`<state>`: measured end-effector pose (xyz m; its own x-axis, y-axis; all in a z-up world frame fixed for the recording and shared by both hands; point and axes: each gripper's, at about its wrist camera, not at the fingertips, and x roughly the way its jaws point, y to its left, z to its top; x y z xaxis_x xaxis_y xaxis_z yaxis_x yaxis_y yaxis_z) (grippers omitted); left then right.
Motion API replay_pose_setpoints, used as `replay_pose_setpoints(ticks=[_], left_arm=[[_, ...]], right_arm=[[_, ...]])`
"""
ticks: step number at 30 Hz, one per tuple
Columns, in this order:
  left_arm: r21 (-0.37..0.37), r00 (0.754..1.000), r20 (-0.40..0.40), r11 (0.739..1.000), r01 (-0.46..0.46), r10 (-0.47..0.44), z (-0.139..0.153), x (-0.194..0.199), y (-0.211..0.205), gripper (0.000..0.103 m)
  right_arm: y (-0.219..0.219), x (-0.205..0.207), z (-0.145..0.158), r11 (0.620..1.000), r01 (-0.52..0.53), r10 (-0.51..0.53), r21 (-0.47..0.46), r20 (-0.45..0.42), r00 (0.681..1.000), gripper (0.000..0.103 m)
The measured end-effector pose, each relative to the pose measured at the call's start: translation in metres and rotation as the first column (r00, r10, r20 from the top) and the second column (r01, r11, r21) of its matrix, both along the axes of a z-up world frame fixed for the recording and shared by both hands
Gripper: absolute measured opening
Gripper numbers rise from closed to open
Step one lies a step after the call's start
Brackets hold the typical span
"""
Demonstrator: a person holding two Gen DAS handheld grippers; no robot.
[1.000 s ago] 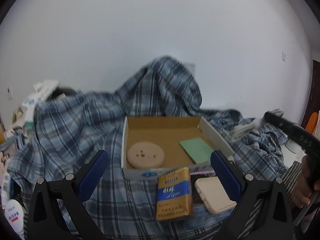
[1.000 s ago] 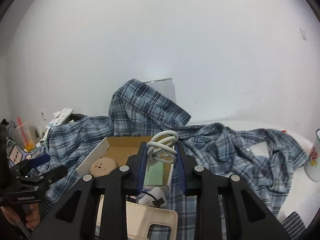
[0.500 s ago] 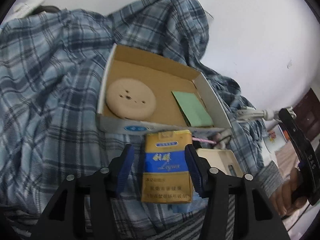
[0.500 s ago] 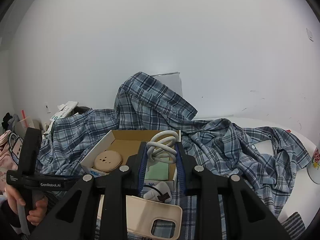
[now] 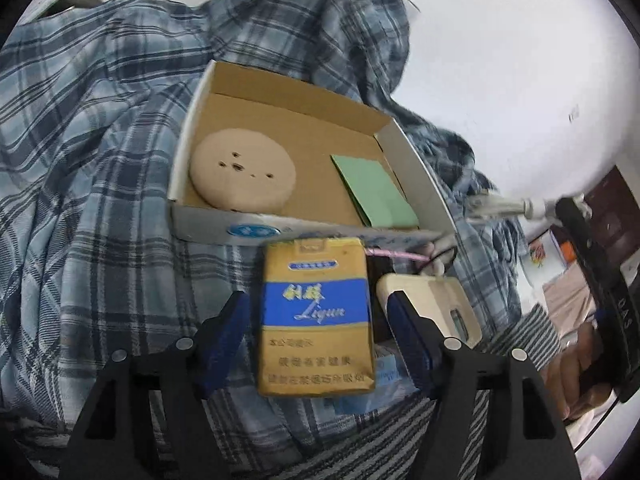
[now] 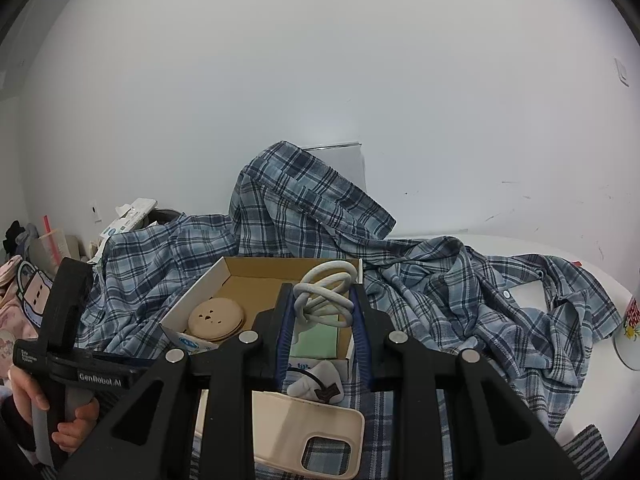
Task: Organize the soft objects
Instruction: 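Grasp the gold cigarette pack with the left tool while the right tool holds the cable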
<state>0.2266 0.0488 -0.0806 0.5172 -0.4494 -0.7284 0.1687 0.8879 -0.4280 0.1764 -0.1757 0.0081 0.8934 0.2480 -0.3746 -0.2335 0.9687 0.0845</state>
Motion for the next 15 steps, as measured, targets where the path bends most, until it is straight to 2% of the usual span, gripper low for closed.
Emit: replay_pose_setpoints(ticks=[3, 4, 5, 7, 9, 11, 13, 15], left_arm=[[-0.015, 1.000, -0.020, 1.000, -0.014, 0.014, -0.003, 0.002, 0.004, 0.070], [-0.025, 1.000, -0.025, 1.000, -0.019, 0.018, -0.004, 0.002, 0.006, 0.065], [-0.033, 0.999, -0.032, 0.999, -0.023, 0.022, -0.005, 0.003, 0.008, 0.055], [-0.033, 0.999, -0.023, 0.999, -0.026, 0.026, -0.004, 0.002, 0.008, 0.054], [-0.015, 0.999, 0.032, 0.999, -0.035, 0.036, 0.003, -0.004, 0.007, 0.054], [0.035, 0.994, 0.102, 0.998, -0.047, 0.043, 0.012, -0.013, 0.002, 0.053], [0.089, 0.979, 0.202, 0.994, -0.058, 0.039, 0.025, -0.026, -0.006, 0.053], [0.135, 0.949, 0.314, 0.988, -0.073, 0.027, 0.038, -0.042, -0.014, 0.054]], right_arm=[[0.001, 0.001, -0.001, 1.000, -0.001, 0.001, -0.005, 0.000, 1.000, 0.026], [0.001, 0.001, -0.002, 1.000, -0.001, 0.001, -0.005, 0.000, 1.000, 0.026], [0.001, 0.000, -0.002, 1.000, -0.001, 0.001, -0.006, 0.000, 1.000, 0.026], [0.001, 0.000, -0.002, 1.000, 0.002, -0.002, -0.007, 0.002, 1.000, 0.026], [0.001, -0.001, -0.002, 1.000, 0.003, -0.003, -0.010, 0.008, 1.000, 0.026], [0.001, -0.002, -0.001, 1.000, 0.005, -0.004, -0.013, 0.017, 1.000, 0.026], [0.001, -0.003, -0.001, 1.000, 0.006, -0.006, -0.017, 0.026, 1.000, 0.026], [0.002, -0.004, 0.000, 1.000, 0.007, -0.006, -0.023, 0.035, 0.999, 0.026]])
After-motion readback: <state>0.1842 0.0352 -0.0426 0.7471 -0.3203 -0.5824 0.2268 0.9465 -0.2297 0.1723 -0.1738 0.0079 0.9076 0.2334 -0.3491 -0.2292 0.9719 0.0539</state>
